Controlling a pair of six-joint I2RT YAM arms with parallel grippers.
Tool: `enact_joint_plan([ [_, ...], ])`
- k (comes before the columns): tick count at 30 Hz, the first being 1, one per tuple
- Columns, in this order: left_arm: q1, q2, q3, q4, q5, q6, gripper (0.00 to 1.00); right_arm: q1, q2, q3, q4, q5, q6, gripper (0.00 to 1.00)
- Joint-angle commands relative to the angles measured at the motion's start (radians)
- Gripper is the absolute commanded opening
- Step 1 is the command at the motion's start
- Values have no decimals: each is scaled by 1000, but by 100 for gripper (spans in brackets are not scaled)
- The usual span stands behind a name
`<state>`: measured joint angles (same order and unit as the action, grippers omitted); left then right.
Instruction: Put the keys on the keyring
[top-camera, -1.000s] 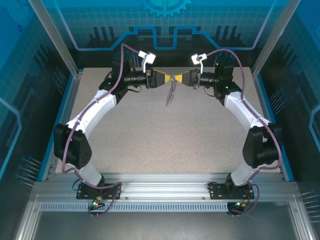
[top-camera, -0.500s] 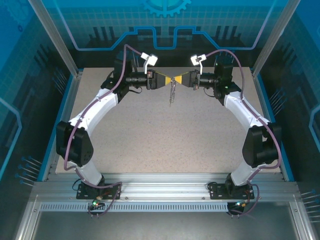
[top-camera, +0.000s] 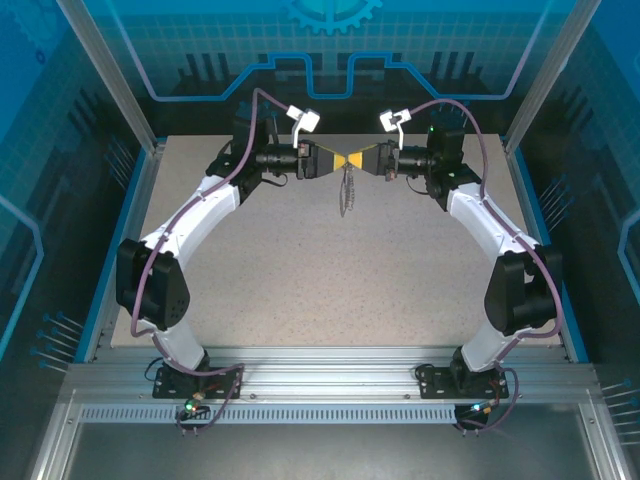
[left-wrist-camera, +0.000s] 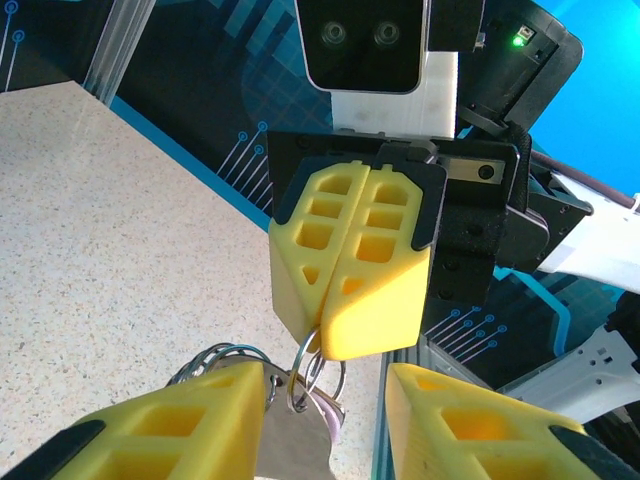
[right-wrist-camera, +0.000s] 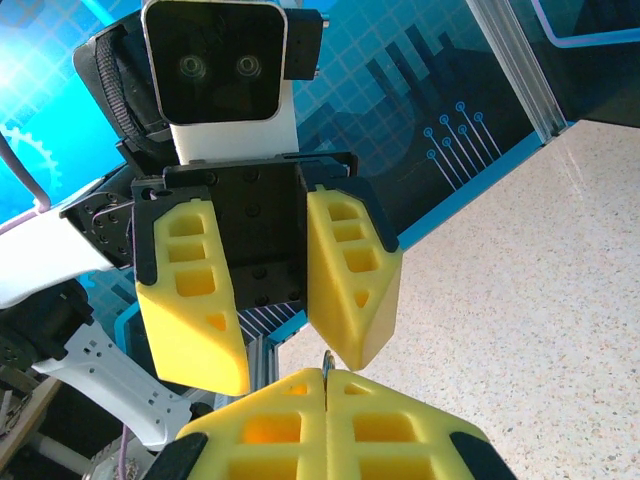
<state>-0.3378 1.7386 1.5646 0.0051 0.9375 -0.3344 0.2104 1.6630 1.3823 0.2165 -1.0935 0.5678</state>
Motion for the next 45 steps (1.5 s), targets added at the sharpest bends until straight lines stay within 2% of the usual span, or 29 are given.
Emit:
enact_joint_plan([
  [1, -10, 12, 36, 9, 30, 3, 36, 12, 7, 38, -12, -24, -16, 0],
  [13, -23, 19, 46, 27, 37, -5, 25, 14, 5, 36, -15, -23, -19, 0],
  [25, -27, 11, 33, 73, 26, -29, 1, 12, -1, 29, -32, -31, -37, 0],
  [27, -27, 3, 18, 96, 19, -39, 0, 9, -12, 25, -38, -26, -37, 0],
  [28, -27, -5, 7, 110, 13, -46, 0, 2, -27, 15, -39, -9, -36, 7],
  [30, -27, -20, -19, 152, 1, -70, 0, -14, -59, -19, -12, 28, -14, 33],
  [31, -27, -28, -35, 179, -3, -87, 0, -23, -76, -44, 24, 40, 8, 41],
  [32, -27, -36, -52, 211, -10, -107, 0, -29, -92, -70, 47, 45, 32, 45],
  [39, -31, -89, -206, 473, -60, -263, 0, -38, -224, -280, 200, 199, 89, 49],
  [45, -58, -130, -252, 505, -100, -279, 0, -4, -339, -422, 185, 405, 51, 54],
])
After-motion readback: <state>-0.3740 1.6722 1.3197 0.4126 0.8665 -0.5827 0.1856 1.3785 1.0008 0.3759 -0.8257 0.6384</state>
